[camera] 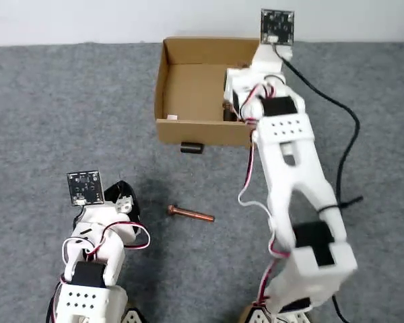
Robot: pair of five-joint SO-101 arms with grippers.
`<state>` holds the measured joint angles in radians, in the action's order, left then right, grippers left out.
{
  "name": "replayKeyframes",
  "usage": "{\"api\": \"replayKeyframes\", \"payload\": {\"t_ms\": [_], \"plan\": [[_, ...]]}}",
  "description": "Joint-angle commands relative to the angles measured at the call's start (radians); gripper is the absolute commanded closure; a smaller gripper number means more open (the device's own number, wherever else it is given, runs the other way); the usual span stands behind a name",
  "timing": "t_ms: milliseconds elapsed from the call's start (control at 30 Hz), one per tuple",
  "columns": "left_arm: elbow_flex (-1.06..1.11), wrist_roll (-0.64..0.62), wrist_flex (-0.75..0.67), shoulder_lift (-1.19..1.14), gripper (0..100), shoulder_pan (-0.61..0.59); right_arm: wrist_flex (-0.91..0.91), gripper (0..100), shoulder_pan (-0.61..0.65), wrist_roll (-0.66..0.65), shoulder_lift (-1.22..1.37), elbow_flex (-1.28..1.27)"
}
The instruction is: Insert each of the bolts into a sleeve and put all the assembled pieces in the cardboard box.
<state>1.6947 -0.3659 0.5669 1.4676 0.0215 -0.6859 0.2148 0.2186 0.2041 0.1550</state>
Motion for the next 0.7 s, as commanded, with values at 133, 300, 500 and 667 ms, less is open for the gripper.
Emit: {"api": "replayKeyframes", "payload": {"t_ms": [133,300,500,667], "plan": [[-0.005,0.008,0.008,0.005,100,-0.006,0.03,99.1,-0.01,0.003,0.182,0.298],[-0.005,0.008,0.008,0.005,100,-0.006,0.031,99.1,-0.01,0.002,0.306,0.422],[-0.005,0.008,0.008,0.005,100,-0.006,0.031,99.1,0.013,-0.118,0.444,0.508],[-0.005,0.008,0.008,0.005,100,-0.006,0.027,99.0,0.038,-0.199,0.533,0.563]]}}
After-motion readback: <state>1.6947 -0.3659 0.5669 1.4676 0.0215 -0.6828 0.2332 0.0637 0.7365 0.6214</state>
